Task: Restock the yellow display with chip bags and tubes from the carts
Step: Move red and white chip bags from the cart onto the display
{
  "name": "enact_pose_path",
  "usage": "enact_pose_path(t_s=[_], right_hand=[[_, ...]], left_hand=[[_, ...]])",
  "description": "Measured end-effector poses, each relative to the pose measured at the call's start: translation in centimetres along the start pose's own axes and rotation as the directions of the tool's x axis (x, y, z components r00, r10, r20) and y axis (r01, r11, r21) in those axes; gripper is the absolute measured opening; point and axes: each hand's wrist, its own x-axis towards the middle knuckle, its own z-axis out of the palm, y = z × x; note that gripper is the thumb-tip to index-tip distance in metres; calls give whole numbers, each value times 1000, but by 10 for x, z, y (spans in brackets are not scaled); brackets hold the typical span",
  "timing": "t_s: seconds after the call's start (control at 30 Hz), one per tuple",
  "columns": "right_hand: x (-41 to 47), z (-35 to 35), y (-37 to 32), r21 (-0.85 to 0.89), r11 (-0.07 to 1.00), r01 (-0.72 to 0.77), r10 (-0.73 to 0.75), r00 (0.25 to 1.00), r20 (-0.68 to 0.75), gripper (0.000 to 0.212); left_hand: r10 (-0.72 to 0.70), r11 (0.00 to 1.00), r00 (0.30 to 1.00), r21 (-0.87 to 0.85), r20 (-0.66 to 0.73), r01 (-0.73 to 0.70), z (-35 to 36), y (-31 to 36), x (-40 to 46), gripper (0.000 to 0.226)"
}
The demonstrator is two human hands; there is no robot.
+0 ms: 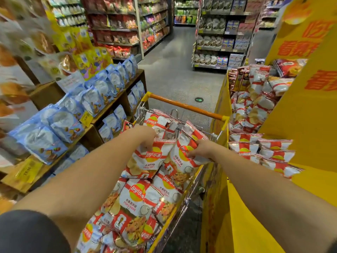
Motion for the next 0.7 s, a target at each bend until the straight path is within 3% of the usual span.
enact_pose_path(t_s=[0.17,0.33,0.47,0.7], right_hand=[[-50,-14,8,63,976,207,-196,970,-147,61],[-119,-87,49,-8,953,303,-293,917,-272,49],[-166,-133,118,-77,974,212,-225,934,-279,48],[-199,-144,257,-391,919,-54,-58,961,-270,56]], left_hand=[[-58,998,997,24,-45,59,-20,21,-43,47],[-61,998,968,-36,-242,53,-83,58,-90,36],[7,997,952,-73,-307,-31,-119,112,-100,44],[211,960,901,-93,-378,-264,-136,244,-87,50]])
